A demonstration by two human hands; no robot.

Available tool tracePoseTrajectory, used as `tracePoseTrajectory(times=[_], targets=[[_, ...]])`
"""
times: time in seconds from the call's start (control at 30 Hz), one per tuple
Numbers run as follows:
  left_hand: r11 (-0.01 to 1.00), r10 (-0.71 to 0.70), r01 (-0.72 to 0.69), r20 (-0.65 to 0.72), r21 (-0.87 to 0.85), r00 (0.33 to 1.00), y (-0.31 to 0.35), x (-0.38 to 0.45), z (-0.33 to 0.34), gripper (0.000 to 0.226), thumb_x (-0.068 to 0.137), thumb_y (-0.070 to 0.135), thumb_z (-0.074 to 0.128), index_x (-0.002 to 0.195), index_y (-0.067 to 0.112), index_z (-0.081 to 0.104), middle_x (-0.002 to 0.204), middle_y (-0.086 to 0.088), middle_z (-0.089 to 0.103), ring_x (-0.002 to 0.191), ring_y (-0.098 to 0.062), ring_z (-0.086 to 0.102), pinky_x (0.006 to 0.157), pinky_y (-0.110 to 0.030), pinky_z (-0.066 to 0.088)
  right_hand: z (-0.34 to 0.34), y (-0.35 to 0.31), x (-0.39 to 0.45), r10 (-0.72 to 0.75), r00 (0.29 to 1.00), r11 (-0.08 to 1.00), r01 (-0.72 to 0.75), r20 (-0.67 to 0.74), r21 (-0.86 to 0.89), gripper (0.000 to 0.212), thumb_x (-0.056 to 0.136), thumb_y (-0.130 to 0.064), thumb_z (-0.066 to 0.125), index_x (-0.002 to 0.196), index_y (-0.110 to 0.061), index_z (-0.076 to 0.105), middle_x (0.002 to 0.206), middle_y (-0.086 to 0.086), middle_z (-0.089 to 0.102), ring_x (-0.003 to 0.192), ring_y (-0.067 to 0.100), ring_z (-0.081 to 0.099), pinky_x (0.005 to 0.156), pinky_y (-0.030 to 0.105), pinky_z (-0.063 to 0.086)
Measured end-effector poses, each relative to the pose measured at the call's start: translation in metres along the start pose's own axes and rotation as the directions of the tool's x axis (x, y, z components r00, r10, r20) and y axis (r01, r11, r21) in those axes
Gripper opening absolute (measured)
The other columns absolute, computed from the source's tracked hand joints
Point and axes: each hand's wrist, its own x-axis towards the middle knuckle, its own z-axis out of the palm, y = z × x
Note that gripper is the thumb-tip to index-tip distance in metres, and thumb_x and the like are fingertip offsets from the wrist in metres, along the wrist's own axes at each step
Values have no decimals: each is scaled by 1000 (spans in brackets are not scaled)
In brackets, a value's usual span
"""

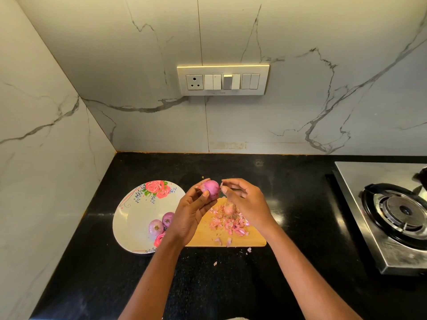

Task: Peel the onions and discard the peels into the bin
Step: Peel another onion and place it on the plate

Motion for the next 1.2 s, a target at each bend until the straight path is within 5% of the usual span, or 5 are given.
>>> tracePoseTrajectory(times=[0.17,0.4,0.57,0.77,1.2], targets=[[999,4,-4,5,54,1000,0,-1,0,42,94,25,57,134,12,57,124,-11,71,117,-26,68,93,-29,57,5,-3,1,-34,999,998,36,-36,50,13,91,-22,76,103,-21,78,97,-11,76,97,8,71,86,24,58],[1000,6,-6,-74,-1,997,-1,1,-2,39,96,25,56,133,13,58,126,-11,70,114,-27,69,90,-29,58,3,5,-1,-19,998,997,15,-59,-74,6,97,-22,68,99,-27,70,91,-14,73,88,3,70,79,18,55],[999,-11,9,-56,-40,998,0,1,-3,49,89,16,64,137,18,55,127,-12,67,108,-29,72,87,-31,60,-3,10,0,35,999,974,-38,-20,-224,28,98,-24,67,125,-31,66,118,-20,67,102,-9,63,82,6,48],[990,46,-45,-5,136,999,-4,2,0,44,88,25,67,132,20,61,133,-12,62,118,-31,66,95,-36,57,3,-4,-2,-8,1000,1000,7,24,11,23,99,-25,66,121,-21,70,109,-9,73,101,3,70,80,22,59],[980,83,-86,27,177,996,-2,1,-1,46,85,21,68,130,17,60,126,-3,70,120,-24,66,98,-34,56,3,-1,-6,-104,992,993,100,-71,-62,12,93,-24,74,103,-20,78,94,-10,76,91,10,74,84,40,62]])
